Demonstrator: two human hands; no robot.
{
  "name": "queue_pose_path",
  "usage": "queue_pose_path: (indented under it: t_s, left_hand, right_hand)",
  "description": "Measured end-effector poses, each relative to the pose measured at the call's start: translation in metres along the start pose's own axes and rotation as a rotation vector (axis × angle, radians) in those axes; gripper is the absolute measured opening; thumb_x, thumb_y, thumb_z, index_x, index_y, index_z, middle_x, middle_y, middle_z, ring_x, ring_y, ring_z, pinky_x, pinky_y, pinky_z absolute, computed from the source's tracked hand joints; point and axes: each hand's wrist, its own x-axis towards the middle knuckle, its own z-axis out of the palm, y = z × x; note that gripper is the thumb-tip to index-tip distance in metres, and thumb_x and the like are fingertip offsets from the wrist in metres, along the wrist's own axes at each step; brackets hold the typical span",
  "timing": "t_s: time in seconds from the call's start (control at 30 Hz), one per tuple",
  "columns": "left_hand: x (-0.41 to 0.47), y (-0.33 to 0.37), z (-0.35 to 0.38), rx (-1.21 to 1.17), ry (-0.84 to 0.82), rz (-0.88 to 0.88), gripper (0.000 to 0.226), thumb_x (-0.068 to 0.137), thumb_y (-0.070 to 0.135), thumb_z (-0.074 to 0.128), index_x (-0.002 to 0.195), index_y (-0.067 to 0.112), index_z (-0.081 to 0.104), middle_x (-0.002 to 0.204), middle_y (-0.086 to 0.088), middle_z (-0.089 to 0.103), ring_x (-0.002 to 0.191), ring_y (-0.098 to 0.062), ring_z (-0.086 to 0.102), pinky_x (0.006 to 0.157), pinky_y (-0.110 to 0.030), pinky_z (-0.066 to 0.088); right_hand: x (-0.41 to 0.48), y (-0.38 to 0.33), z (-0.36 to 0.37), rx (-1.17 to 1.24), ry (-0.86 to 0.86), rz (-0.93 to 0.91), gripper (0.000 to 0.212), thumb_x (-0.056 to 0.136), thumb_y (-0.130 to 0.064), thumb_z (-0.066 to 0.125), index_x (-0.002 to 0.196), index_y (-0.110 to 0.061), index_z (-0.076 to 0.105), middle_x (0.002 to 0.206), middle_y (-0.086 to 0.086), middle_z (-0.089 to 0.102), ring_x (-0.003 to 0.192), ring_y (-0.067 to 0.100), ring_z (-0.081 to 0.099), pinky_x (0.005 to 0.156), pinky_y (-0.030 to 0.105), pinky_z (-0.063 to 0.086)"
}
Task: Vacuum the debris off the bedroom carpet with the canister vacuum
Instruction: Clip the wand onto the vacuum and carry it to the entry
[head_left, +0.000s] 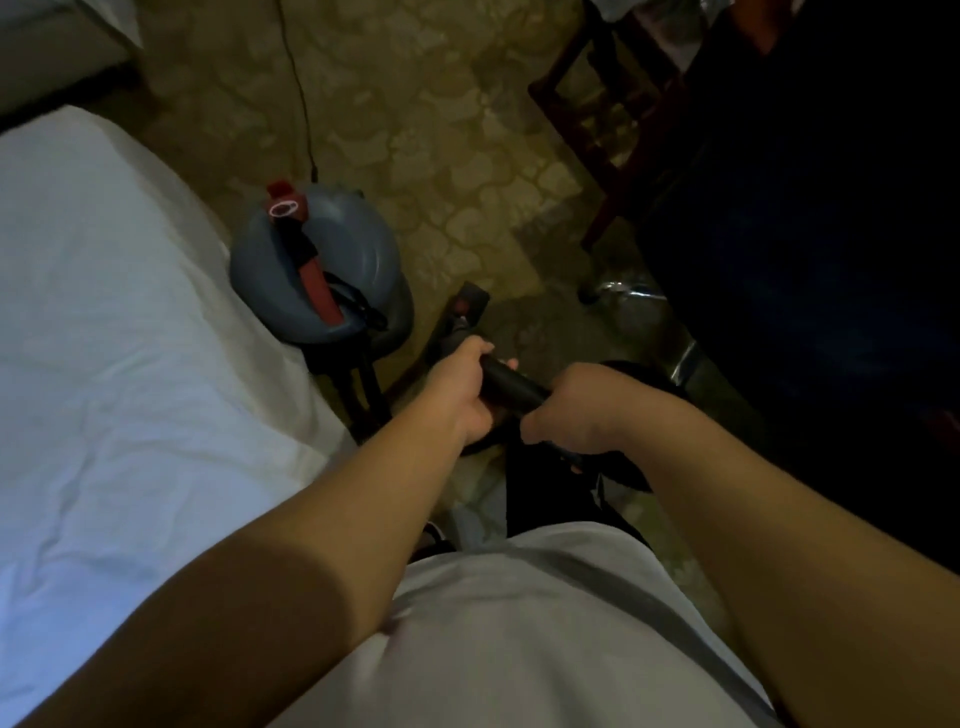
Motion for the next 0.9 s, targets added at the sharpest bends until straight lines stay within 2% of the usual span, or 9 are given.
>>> queue_pose_path:
  t_s: [0.17, 0.23, 0.3, 0.43, 0.57, 0.63, 0.73, 0.83, 0.9]
  left_hand:
    - [0.059, 0.037, 0.048, -0.156, 0.167, 0.051, 0.025, 0.097, 0.015, 0.057, 0.121, 0.008, 0.059, 0.1, -0.011, 0.06, 0.083, -0.022, 0.062, 0.065, -0.04, 0.054]
    - [0.078, 0.047, 0.065, -0.181, 0.237, 0.055, 0.037, 0.096, 0.015, 0.058, 0.132, 0.007, 0.057, 0.102, -0.011, 0.06, 0.082, -0.022, 0.062, 0.065, -0.04, 0.055]
    - [0.093, 0.054, 0.078, -0.177, 0.279, 0.035, 0.042, 0.095, 0.016, 0.058, 0.136, 0.008, 0.055, 0.101, -0.01, 0.06, 0.08, -0.021, 0.063, 0.062, -0.04, 0.054]
    - [0.107, 0.061, 0.109, -0.214, 0.262, 0.0, 0.038, 0.098, 0.015, 0.058, 0.135, 0.009, 0.056, 0.106, -0.013, 0.062, 0.085, -0.022, 0.064, 0.065, -0.041, 0.054]
    - [0.109, 0.079, 0.142, -0.195, 0.205, 0.004, 0.034, 0.099, 0.013, 0.058, 0.133, 0.01, 0.054, 0.116, -0.016, 0.062, 0.09, -0.023, 0.065, 0.085, -0.043, 0.056]
    - [0.11, 0.093, 0.154, -0.121, 0.177, 0.006, 0.026, 0.099, 0.014, 0.059, 0.125, 0.011, 0.057, 0.121, -0.016, 0.062, 0.089, -0.022, 0.065, 0.079, -0.041, 0.057]
    - [0.107, 0.11, 0.162, -0.022, 0.132, -0.007, 0.008, 0.099, 0.018, 0.061, 0.106, 0.014, 0.063, 0.109, -0.012, 0.064, 0.085, -0.02, 0.066, 0.071, -0.039, 0.057]
    - [0.108, 0.125, 0.163, 0.028, 0.066, -0.002, 0.017, 0.098, 0.022, 0.063, 0.112, 0.014, 0.064, 0.103, -0.011, 0.066, 0.084, -0.019, 0.067, 0.066, -0.037, 0.057]
    - [0.109, 0.137, 0.16, 0.096, 0.024, 0.019, 0.029, 0.096, 0.027, 0.067, 0.121, 0.013, 0.064, 0.103, -0.011, 0.067, 0.085, -0.021, 0.069, 0.069, -0.037, 0.059]
  right_hand:
    - [0.083, -0.008, -0.072, -0.155, -0.109, -0.07, 0.027, 0.089, -0.037, 0.074, 0.099, -0.013, 0.068, 0.084, 0.004, 0.066, 0.07, 0.019, 0.063, 0.065, 0.028, 0.051]
    - [0.107, -0.008, -0.092, -0.182, -0.138, -0.09, 0.035, 0.087, -0.039, 0.075, 0.107, -0.011, 0.07, 0.085, 0.004, 0.066, 0.073, 0.02, 0.064, 0.066, 0.028, 0.052]
    - [0.125, -0.008, -0.109, -0.198, -0.187, -0.105, 0.034, 0.088, -0.04, 0.075, 0.104, -0.011, 0.068, 0.085, 0.005, 0.066, 0.075, 0.022, 0.065, 0.067, 0.027, 0.051]
    - [0.142, 0.005, -0.139, -0.192, -0.236, -0.065, 0.034, 0.087, -0.041, 0.077, 0.102, -0.013, 0.065, 0.087, 0.006, 0.066, 0.081, 0.024, 0.069, 0.068, 0.029, 0.053]
    - [0.147, 0.021, -0.165, -0.065, -0.169, -0.017, 0.041, 0.083, -0.039, 0.08, 0.108, -0.007, 0.072, 0.088, 0.007, 0.068, 0.073, 0.022, 0.066, 0.058, 0.026, 0.048]
    - [0.145, 0.02, -0.174, 0.051, -0.144, -0.004, 0.038, 0.083, -0.032, 0.079, 0.107, -0.004, 0.074, 0.096, 0.012, 0.073, 0.084, 0.029, 0.071, 0.065, 0.03, 0.051]
    - [0.136, 0.01, -0.183, 0.15, -0.137, 0.013, 0.031, 0.086, -0.026, 0.076, 0.1, 0.002, 0.075, 0.091, 0.016, 0.075, 0.087, 0.033, 0.074, 0.065, 0.031, 0.05]
    - [0.13, 0.001, -0.19, 0.198, -0.097, 0.038, 0.03, 0.084, -0.027, 0.076, 0.095, 0.001, 0.077, 0.086, 0.017, 0.078, 0.082, 0.033, 0.076, 0.06, 0.029, 0.049]
    - [0.13, -0.009, -0.188, 0.264, -0.048, 0.042, 0.028, 0.082, -0.029, 0.078, 0.092, -0.002, 0.076, 0.084, 0.018, 0.077, 0.076, 0.033, 0.075, 0.059, 0.03, 0.049]
